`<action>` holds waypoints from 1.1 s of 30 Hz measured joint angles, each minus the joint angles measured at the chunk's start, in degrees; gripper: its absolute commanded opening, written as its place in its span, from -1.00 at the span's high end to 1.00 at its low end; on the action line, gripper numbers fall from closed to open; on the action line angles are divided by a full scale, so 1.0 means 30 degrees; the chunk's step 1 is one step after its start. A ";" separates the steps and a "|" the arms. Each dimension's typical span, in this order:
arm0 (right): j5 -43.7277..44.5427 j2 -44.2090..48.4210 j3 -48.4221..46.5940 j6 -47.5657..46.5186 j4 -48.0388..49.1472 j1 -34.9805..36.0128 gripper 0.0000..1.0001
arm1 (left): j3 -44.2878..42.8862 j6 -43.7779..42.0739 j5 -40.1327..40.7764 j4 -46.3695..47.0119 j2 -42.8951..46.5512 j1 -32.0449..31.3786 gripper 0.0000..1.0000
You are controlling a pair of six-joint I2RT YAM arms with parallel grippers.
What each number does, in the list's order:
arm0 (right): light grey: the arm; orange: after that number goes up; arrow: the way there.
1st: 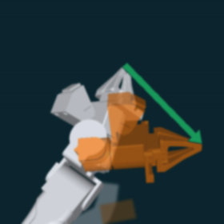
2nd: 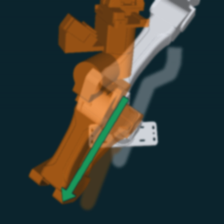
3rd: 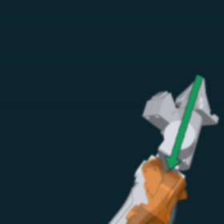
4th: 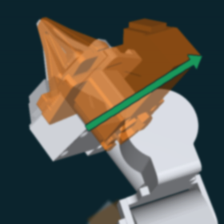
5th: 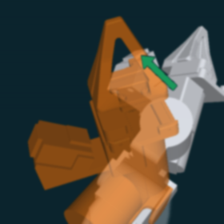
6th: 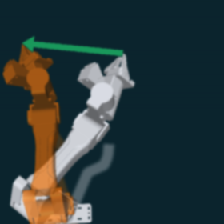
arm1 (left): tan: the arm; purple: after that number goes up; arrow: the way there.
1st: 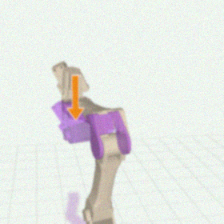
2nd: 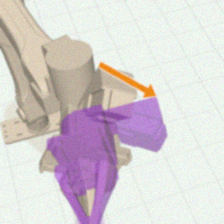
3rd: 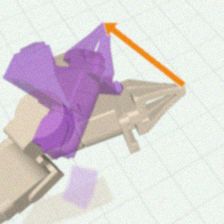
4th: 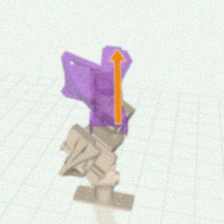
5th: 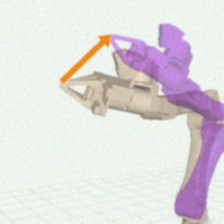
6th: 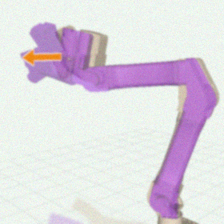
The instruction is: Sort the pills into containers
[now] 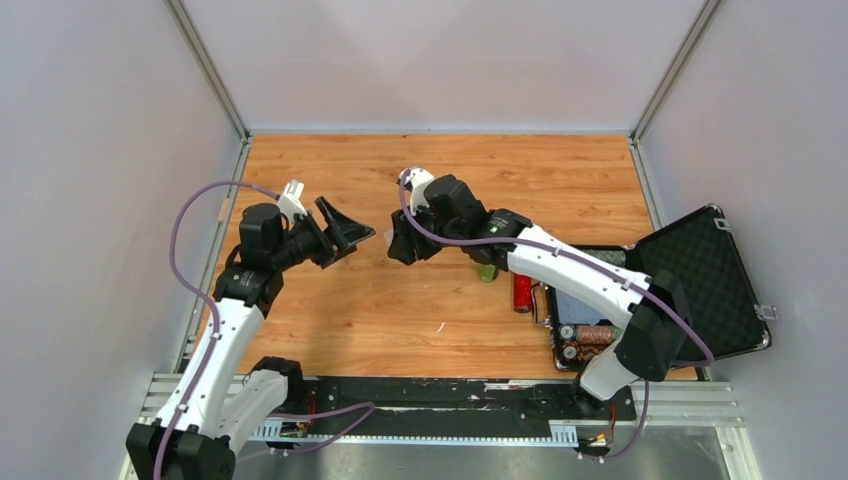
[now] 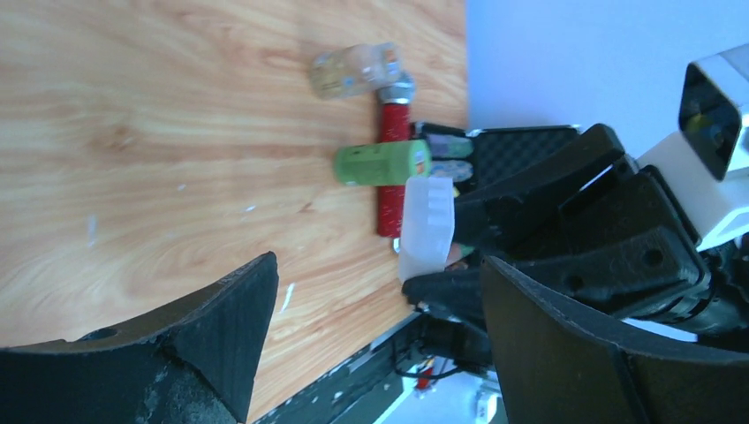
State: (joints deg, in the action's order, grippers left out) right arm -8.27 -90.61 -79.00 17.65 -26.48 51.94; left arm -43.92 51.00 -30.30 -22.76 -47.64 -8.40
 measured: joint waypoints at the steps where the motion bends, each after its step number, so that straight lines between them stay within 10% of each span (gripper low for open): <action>1: -0.0102 0.0182 0.0000 -0.0109 0.0175 0.0000 0.18 | 0.0051 0.0357 -0.0372 0.0743 -0.0219 -0.0007 -0.81; 11: -0.0444 0.0219 -0.1144 -0.0648 0.0663 -0.0007 0.16 | 0.0211 0.2506 -0.2856 0.6798 -0.2652 -0.0612 -0.64; 26: -0.1224 -0.0707 -0.2157 -0.0219 0.0707 -0.0007 0.13 | 0.0211 0.2630 -0.2980 0.7271 -0.3162 -0.1326 0.18; 33: -0.1260 -0.1049 -0.2200 0.0962 0.0590 -0.0102 -0.07 | 0.0219 0.2688 -0.2441 0.6237 -0.3031 -0.1370 0.98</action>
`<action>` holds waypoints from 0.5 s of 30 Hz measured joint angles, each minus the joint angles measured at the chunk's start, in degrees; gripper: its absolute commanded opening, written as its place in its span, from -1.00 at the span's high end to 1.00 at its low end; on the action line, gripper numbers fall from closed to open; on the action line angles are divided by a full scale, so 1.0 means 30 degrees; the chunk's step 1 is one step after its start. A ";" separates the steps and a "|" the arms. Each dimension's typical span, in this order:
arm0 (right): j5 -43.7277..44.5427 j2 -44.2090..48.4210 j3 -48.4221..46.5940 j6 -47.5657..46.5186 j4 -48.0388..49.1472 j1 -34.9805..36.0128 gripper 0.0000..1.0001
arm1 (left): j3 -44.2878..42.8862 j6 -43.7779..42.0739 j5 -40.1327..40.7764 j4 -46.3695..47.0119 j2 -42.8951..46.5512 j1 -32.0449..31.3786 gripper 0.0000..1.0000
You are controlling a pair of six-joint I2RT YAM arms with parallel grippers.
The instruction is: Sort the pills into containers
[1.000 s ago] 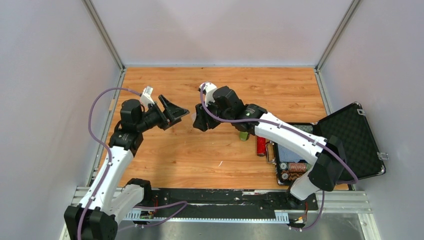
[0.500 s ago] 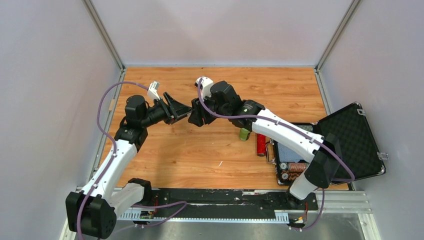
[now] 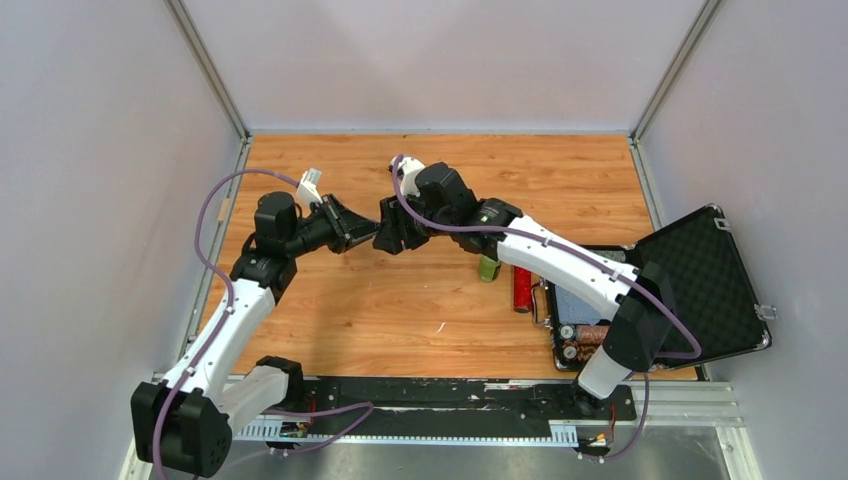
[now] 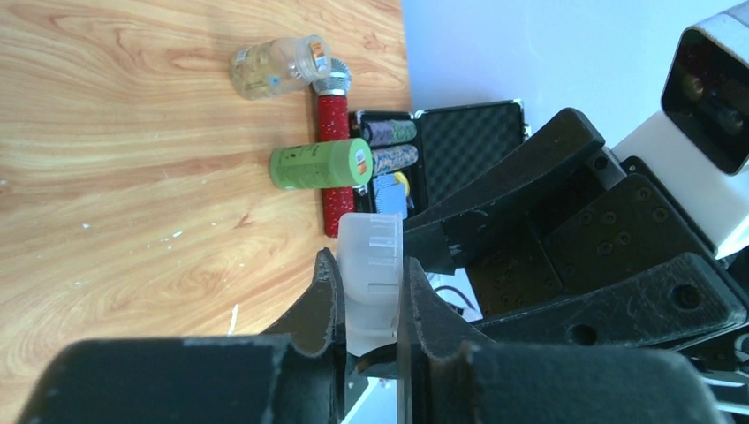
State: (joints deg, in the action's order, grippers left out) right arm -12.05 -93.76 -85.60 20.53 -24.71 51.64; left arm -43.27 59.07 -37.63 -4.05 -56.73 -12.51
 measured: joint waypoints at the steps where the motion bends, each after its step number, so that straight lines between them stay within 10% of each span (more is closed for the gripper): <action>1: -0.0022 -0.0080 -0.0022 0.0248 -0.0087 -0.0029 -0.18 | 0.0007 -0.0036 0.0087 -0.0211 0.0015 -0.0015 1.00; 5: -0.0102 -0.0306 -0.0226 0.0984 -0.0590 -0.0095 -0.69 | 0.0007 -0.0109 0.0321 -0.0758 0.0029 -0.0073 1.00; 15: -0.0510 -0.0379 -0.0357 0.1530 -0.1479 -0.0138 -0.57 | -0.0226 -0.0219 0.1464 -0.2652 0.0036 -0.0080 1.00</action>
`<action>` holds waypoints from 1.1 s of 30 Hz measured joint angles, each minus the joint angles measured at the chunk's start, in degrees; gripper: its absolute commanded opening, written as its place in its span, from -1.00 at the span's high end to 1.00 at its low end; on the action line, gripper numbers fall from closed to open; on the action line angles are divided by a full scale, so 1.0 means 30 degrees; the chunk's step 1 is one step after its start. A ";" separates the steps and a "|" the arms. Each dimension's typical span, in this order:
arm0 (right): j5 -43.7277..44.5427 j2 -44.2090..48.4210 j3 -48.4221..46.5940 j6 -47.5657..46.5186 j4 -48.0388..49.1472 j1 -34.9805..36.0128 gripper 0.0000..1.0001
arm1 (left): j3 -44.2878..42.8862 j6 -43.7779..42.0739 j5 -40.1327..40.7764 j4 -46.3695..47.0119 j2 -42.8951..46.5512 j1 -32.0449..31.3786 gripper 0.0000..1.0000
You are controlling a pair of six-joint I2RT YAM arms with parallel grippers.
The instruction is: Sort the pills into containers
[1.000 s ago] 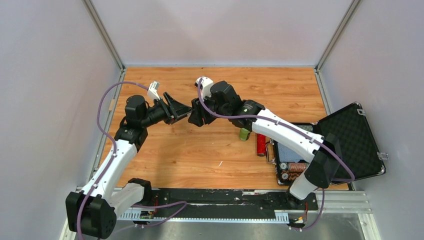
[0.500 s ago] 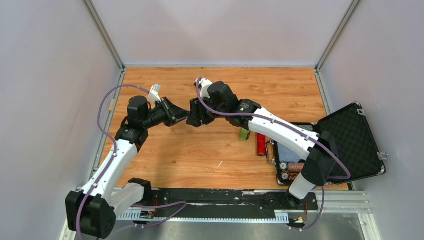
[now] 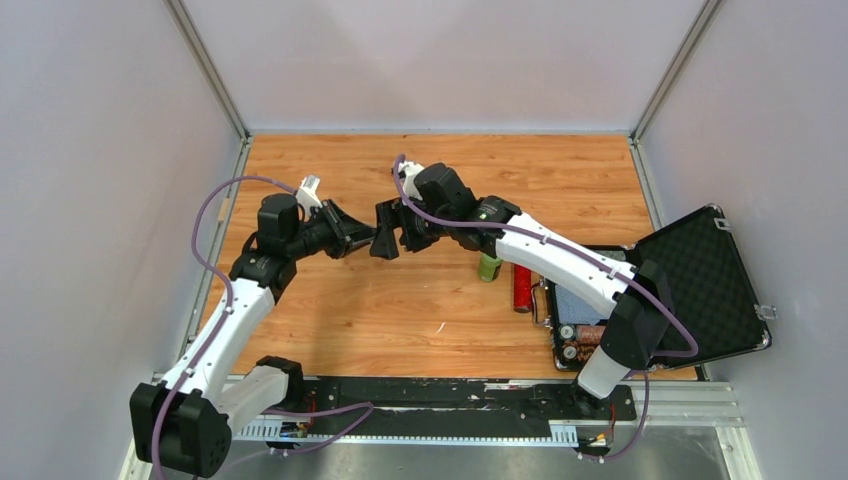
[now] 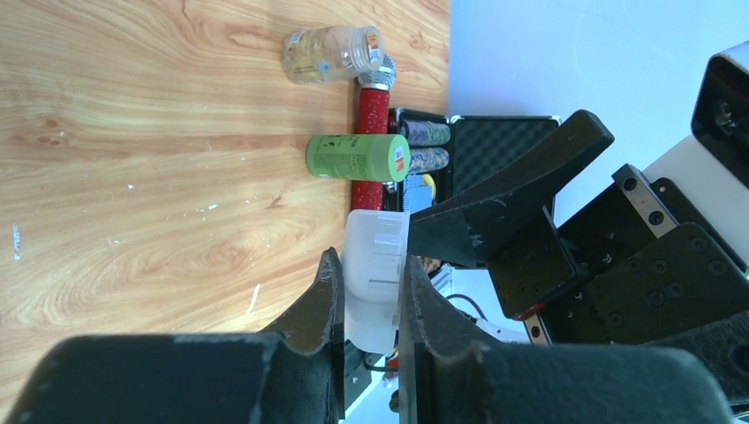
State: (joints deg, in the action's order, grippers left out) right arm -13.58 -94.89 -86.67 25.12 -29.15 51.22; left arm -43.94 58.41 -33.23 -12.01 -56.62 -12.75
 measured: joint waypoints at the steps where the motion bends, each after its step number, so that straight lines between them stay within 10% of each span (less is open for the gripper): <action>1: 0.0022 0.0000 0.0000 0.0029 -0.0080 0.0000 -0.57 | -0.0036 0.0000 0.0058 -0.0066 -0.0007 0.0000 1.00; 33: 0.4248 0.1668 0.2594 0.1974 -0.0474 -0.2113 -0.31 | -0.0452 -0.0568 0.0051 0.0219 -0.0335 -0.0219 1.00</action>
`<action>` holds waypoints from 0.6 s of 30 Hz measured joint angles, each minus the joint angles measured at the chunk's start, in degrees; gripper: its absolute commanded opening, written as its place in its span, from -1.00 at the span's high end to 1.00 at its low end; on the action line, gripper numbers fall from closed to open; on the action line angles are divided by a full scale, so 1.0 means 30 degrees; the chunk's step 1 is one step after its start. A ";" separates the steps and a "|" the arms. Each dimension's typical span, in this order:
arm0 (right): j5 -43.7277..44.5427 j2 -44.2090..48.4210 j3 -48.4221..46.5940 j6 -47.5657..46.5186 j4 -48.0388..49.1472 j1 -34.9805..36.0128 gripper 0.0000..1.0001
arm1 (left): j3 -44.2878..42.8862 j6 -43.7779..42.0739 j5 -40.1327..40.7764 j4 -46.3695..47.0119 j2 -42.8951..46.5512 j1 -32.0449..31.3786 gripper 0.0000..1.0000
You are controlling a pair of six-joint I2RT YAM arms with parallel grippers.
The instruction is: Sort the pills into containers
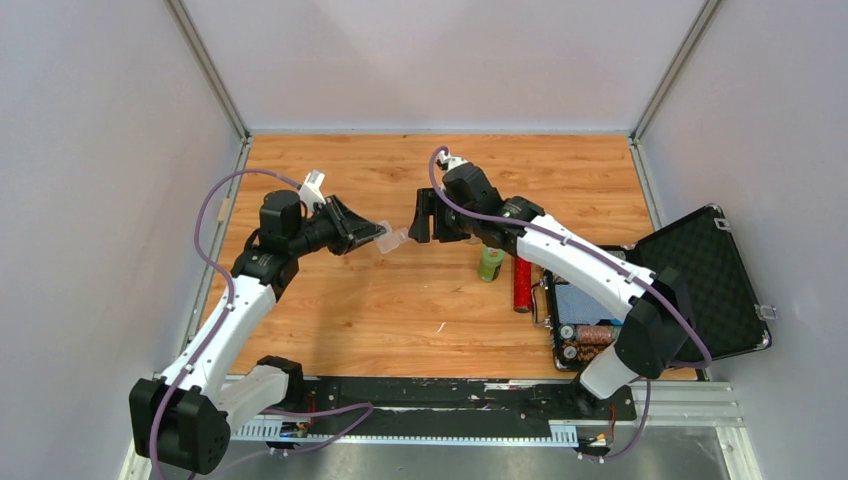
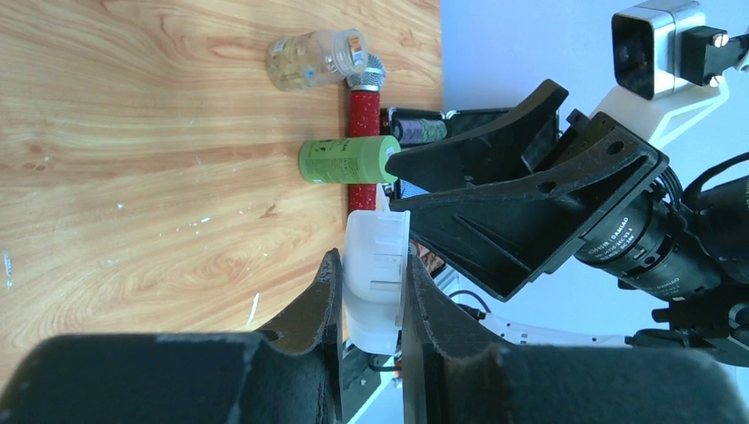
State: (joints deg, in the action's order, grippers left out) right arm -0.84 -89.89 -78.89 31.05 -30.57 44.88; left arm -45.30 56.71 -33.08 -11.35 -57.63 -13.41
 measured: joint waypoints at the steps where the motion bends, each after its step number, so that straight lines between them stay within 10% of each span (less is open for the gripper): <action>1: -0.0095 0.0044 0.0000 0.0000 0.0000 -0.0058 -0.35 | 0.0000 0.0007 -0.0029 0.0182 0.0000 0.0007 1.00; 10: -0.2106 0.1800 0.0000 0.0226 0.0015 -0.1122 -0.75 | 0.0000 0.0007 0.0051 0.0838 0.0007 0.0095 1.00; 18: -0.5945 0.2594 0.0233 0.0699 0.1297 -0.2047 -0.28 | 0.0000 0.0015 -0.0109 0.1464 0.0095 0.0102 1.00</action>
State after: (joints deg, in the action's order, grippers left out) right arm -18.68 -82.11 -78.19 33.15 -26.68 38.74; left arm -45.30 56.75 -33.41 -6.96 -57.34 -13.10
